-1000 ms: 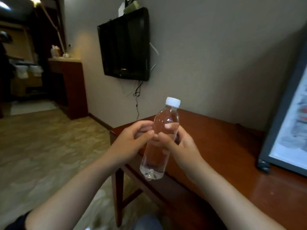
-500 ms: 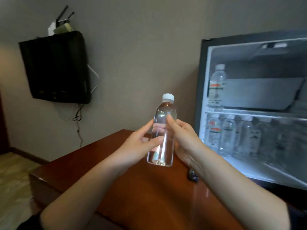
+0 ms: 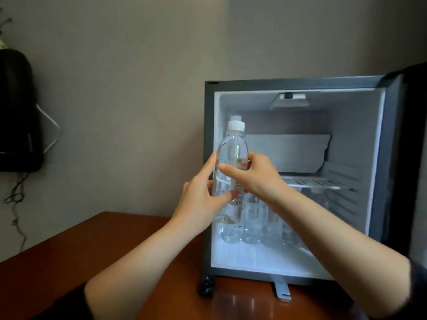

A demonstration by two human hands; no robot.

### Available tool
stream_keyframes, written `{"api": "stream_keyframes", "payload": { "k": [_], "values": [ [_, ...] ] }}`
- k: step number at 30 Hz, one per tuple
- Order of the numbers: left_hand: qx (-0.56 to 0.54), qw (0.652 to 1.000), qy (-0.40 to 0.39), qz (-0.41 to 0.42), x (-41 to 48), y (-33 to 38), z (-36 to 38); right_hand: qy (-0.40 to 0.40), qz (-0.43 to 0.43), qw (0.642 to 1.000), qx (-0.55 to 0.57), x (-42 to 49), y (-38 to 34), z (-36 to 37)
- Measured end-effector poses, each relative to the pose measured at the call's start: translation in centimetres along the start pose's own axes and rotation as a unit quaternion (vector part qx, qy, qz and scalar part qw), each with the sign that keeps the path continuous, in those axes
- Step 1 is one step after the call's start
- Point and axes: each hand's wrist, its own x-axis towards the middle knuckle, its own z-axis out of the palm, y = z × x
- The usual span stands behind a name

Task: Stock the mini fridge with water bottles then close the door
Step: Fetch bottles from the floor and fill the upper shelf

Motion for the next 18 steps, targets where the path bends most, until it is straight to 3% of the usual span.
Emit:
{"api": "stream_keyframes", "payload": {
  "k": [9,18],
  "values": [
    [-0.058,0.998,0.026,-0.004,7.0,0.2,6.8,0.098,0.005,0.988,-0.122,6.7,2.4,-3.8],
    [0.158,0.984,-0.042,0.066,8.8,-4.3,8.8,0.134,0.043,0.98,-0.137,10.4,6.2,-4.2]
  ]
}}
